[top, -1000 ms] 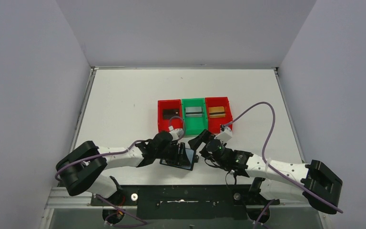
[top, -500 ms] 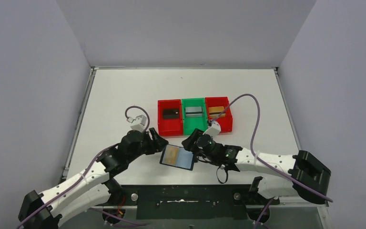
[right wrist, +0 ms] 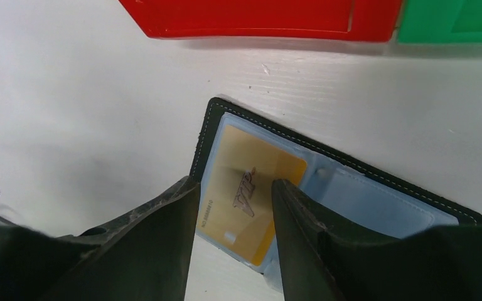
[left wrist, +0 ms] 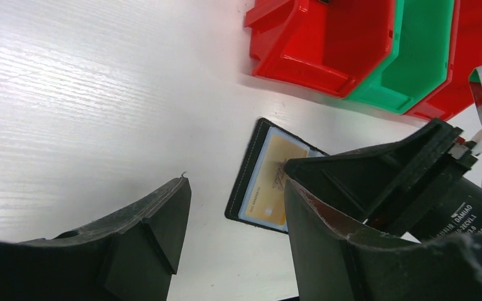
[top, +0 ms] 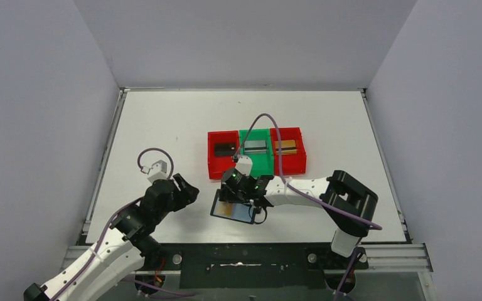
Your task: Take the credit cards out of the card holder
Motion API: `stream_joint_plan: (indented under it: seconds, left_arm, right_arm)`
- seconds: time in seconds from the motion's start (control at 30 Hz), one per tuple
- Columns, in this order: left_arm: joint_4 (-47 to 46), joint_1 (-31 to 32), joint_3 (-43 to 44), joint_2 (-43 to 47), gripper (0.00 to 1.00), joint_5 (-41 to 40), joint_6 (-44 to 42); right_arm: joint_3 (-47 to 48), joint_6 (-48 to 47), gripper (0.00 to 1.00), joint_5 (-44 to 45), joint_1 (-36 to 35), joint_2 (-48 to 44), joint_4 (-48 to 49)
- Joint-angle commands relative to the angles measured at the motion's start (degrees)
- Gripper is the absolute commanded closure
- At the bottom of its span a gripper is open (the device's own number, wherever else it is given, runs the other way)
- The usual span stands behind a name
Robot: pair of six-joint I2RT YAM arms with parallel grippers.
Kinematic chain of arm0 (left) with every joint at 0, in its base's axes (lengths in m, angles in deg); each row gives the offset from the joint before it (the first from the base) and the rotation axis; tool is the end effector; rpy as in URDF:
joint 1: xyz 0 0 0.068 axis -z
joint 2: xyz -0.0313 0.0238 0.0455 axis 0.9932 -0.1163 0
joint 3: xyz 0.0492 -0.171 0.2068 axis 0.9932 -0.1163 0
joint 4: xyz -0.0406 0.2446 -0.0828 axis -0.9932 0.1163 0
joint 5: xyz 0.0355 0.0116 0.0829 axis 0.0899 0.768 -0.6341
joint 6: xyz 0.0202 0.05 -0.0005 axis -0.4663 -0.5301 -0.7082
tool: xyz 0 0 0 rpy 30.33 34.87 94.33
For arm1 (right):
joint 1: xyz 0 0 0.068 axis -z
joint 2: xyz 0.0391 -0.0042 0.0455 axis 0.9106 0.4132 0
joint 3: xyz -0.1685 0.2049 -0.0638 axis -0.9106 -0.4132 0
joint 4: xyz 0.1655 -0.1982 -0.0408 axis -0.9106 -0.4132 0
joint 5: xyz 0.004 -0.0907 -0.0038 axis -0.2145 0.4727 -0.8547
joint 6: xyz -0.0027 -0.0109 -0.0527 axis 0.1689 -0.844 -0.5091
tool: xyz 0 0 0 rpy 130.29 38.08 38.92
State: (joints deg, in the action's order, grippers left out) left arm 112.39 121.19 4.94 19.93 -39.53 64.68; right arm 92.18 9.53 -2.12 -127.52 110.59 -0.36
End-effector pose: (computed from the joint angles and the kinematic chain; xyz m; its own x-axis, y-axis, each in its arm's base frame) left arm 0.1107 -0.0738 0.2120 -0.6145 -0.5183 -0.5948 -0.1465 0.8158 -0.5595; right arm 0.1667 0.3006 0.1749 -0.8942 0.1498 -0.4220 -0.0913 0.8616 0.4993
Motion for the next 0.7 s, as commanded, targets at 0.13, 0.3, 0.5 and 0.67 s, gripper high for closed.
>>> stream_joint_plan:
  seconds: [0.13,0.3,0.5,0.67]
  left_arm:
    - [0.95,-0.38,2.93,-0.38,0.44,-1.62,-0.17]
    - [0.23,-0.34,3.52,-2.26,0.44,-0.54,-0.69]
    - [-0.23,-0.42,3.67,-2.10,0.44,-0.74,-0.51]
    - [-0.81,-0.37,3.41,-2.17,0.44,-0.43,-0.56]
  right_arm:
    - [9.51,-2.70,0.52,2.58,-3.62,5.98,-11.72]
    - [11.25,-3.60,0.52,3.50,-5.36,7.87,-14.47]
    - [9.50,-5.01,0.54,3.89,-7.41,7.59,-14.54]
    - [5.25,-5.60,0.54,3.78,-9.04,4.75,-12.26]
